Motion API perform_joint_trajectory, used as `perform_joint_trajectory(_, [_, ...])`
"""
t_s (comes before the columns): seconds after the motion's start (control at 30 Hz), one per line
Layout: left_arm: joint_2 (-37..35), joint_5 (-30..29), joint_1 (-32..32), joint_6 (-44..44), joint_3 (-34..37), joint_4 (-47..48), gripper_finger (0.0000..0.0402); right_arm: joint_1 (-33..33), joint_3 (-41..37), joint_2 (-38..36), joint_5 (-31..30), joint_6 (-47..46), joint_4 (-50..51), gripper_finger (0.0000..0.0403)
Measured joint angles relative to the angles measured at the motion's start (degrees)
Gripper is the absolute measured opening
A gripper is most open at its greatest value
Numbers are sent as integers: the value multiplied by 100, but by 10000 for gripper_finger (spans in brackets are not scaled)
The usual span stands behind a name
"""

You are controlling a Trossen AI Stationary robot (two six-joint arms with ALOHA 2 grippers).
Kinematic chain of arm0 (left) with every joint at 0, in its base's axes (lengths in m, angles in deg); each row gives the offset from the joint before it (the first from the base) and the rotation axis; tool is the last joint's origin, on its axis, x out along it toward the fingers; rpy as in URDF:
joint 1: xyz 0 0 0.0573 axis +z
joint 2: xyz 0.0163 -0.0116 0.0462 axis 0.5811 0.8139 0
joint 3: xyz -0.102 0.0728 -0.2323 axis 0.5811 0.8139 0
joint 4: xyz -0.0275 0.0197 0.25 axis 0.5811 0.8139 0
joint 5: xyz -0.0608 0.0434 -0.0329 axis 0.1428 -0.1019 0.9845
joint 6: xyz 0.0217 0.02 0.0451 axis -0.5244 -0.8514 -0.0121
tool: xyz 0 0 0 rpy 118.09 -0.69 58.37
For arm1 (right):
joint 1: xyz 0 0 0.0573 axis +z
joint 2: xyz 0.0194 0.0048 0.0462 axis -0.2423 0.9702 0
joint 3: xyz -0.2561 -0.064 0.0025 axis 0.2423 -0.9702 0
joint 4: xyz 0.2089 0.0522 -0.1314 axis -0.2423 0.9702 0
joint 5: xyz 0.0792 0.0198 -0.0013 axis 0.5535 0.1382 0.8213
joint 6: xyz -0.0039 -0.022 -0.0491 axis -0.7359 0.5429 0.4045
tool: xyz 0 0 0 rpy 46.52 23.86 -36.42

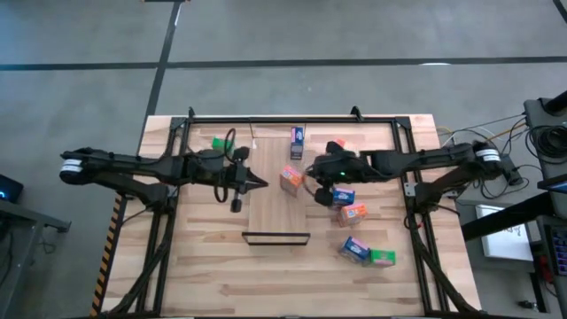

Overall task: Stack cereal on shelf
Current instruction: Put the middle orange cereal box on the shelf

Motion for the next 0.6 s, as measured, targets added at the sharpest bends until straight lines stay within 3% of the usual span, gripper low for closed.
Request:
perform_joint_trajectory(0.17, [526,-23,3,101,2,-289,0,-2,-974,-590,2,368,-1268,13])
perform_joint_trajectory(0.27, [802,-329,5,129,6,-360,0,0,-1399,-874,1,529,-1800,13])
perform_joint_trajectory(0.4, [1140,-779,15,168,7,-449,0,0,-1865,-1188,4,718,-2429,13])
perform_joint_trajectory(0.6, [1484,-837,55,166,6,-695,0,-2,-2377,-1566,124,914,-3106,13])
